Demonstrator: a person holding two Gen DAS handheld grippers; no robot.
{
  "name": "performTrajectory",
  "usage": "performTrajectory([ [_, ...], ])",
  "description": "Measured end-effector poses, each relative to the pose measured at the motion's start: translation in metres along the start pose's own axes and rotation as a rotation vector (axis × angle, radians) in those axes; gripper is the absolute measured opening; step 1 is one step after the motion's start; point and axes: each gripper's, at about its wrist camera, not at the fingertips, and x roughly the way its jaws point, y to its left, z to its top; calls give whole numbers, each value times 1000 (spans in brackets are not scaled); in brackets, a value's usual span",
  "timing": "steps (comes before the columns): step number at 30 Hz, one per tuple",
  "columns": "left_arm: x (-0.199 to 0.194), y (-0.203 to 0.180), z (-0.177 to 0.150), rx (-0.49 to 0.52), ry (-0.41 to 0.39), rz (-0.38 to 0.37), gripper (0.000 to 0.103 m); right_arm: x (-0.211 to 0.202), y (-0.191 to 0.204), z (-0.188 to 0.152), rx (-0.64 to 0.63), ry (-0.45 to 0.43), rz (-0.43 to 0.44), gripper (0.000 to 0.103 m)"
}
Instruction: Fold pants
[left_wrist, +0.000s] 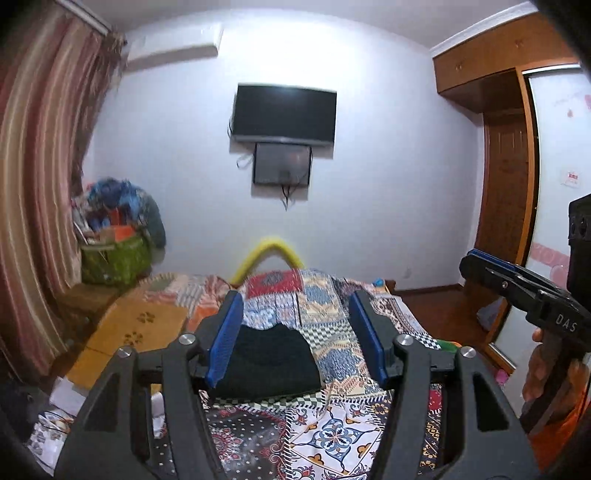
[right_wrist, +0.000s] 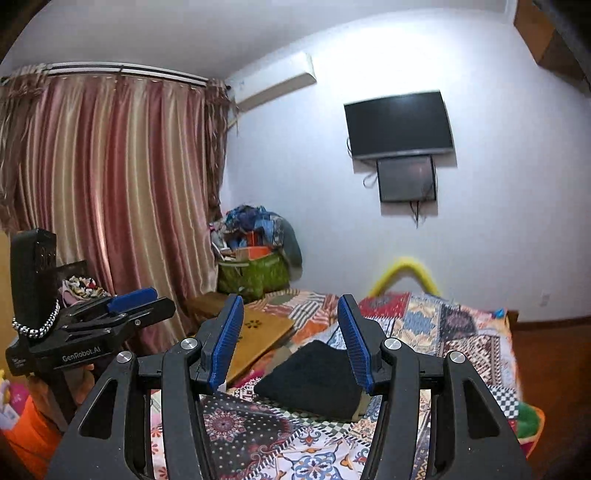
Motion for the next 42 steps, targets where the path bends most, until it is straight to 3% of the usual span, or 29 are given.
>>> performTrajectory([
  [5, -30, -5, -4, -12, -49, 3, 78, -13, 14, -7, -32, -35, -26, 67],
  [7, -38, -7, -6, -17, -62, 6, 92, -16, 17, -9, -35, -46, -34, 73],
  [10, -47, -8, -11, -19, -94, 33, 102, -18, 20, -12, -37, -74, -64, 86],
  [16, -52, -9, -20, -28, -94, 48, 103, -19, 22, -13, -31, -93, -96, 103],
  [42, -55, -16, -29, -14, -84, 58, 103, -31, 23, -25, -25, -75, -106, 103],
])
